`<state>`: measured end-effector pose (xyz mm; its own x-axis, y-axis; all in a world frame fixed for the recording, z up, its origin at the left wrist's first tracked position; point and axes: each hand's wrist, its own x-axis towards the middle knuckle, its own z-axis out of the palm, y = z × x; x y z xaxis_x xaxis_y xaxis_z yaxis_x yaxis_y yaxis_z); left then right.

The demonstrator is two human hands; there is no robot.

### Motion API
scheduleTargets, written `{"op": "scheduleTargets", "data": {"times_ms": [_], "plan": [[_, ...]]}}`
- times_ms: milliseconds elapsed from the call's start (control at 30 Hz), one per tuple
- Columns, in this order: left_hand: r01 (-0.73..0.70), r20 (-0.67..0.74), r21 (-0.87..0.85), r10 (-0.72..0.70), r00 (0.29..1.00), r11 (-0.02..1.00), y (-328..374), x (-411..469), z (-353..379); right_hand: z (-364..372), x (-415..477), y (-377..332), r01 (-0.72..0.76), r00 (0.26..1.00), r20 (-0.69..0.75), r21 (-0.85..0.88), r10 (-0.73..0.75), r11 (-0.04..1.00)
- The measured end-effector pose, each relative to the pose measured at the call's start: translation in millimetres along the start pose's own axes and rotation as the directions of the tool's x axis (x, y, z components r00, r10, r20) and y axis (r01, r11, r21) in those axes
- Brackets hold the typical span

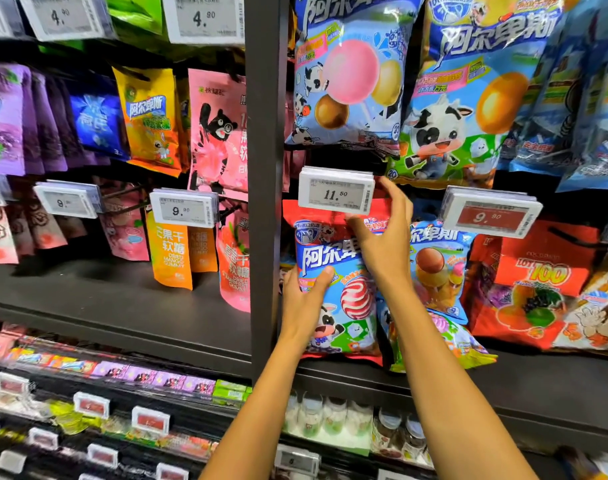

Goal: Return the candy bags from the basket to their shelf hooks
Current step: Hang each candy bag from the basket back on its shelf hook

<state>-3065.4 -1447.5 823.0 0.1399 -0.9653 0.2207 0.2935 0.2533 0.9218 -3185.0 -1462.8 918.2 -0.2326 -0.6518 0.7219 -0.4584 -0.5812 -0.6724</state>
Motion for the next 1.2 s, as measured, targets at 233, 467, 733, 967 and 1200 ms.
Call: {"op": "scheduleTargets", "data": {"times_ms": [233, 467, 733, 967, 1200], "plan": [[-0.052, -0.097, 0.010, 0.053, 0.994, 0.999, -20, 3, -1, 9, -97, 40, -0.330, 0.943, -0.021, 0.082, 0.333, 0.940], [-0.084, -0.149, 0.046, 0.089, 0.985, 0.995, -28, 19, 6, 17, -116, 62, -0.247, 0.967, -0.068, -0.045, 0.244, 0.968], [0.049, -0.204, 0.023, -0.043, 0.978, 0.999, -20, 51, 22, 28, -75, 80, -0.361, 0.933, -0.021, -0.047, 0.361, 0.931], [0.007, -0.227, 0.069, 0.009, 0.974, 0.998, -25, 33, 21, 18, -93, 75, -0.363, 0.932, 0.018, 0.036, 0.362, 0.931], [-0.153, -0.262, 0.233, 0.213, 0.941, 0.960, -37, -70, 32, -50, -157, 44, -0.381, 0.910, -0.074, 0.239, 0.408, 0.893]]}}
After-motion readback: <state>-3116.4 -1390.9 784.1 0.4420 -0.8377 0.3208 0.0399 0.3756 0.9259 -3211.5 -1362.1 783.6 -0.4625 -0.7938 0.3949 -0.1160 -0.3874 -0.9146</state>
